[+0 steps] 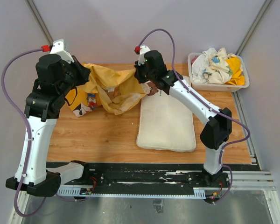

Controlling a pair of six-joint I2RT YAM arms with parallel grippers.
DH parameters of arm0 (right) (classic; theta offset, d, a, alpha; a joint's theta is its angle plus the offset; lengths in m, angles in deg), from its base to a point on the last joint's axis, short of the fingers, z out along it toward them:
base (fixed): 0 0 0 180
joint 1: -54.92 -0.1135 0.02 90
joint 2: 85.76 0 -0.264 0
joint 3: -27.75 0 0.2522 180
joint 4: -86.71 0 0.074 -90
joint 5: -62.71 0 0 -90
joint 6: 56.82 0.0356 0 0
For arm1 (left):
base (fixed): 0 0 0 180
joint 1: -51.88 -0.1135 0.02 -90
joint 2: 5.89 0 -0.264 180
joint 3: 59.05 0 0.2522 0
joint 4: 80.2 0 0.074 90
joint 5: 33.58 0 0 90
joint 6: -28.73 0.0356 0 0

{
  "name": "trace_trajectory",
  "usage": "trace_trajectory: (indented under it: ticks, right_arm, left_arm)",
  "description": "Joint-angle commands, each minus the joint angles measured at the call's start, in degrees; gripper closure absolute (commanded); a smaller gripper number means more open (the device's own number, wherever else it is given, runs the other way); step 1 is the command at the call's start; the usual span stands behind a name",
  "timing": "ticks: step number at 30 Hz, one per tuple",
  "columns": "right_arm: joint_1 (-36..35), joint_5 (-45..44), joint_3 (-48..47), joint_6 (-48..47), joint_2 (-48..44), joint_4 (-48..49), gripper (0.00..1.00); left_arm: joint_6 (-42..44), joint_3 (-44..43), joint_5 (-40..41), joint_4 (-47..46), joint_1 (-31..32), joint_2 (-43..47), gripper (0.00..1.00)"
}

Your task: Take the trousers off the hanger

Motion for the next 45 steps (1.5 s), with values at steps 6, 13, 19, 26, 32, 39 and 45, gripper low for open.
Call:
trace_trajectory:
  ticks: [6, 13, 19, 26, 32, 39, 45]
  right_arm:
    - [0.69, -0.81, 0.60, 0.33, -8.09, -0.67, 0.99]
    - [0.60, -1.56, 2.48, -0.68, -9.68, -1.59, 0.99]
    - [1.04, -3.02, 0.42, -2.99, -6.68, -1.70, 0.99]
    - [1.73, -2.98, -3.18, -3.98, 0.11, -1.29, 0.99]
    - [2.02, -2.16, -8.34, -3.61, 5.19, -1.28, 0.99]
    - [1.90, 1.56, -3.41, -1.52, 5.56, 1.67, 0.99]
    - [0.95, 4.19, 0.25, -1.08, 5.56, 2.83, 0.99]
  left_arm:
    - [0.67, -0.34, 16.21, -4.99, 0.45, 4.38, 0.93]
    - [-0.14, -0.04, 10.95, -5.40, 0.45, 4.23, 0.92]
    - [-3.69, 10.17, 7.13, -4.37, 0.41, 9.51, 0.92]
    - [-9.97, 22.78, 4.33, -0.81, 0.45, 18.20, 0.92]
    - [-12.78, 29.37, -1.65, 3.43, 0.45, 22.45, 0.90]
    - [-12.30, 33.74, -4.09, 7.64, 0.45, 23.54, 0.67]
    - [-11.69, 33.89, -3.87, 4.80, 0.45, 21.41, 0.58]
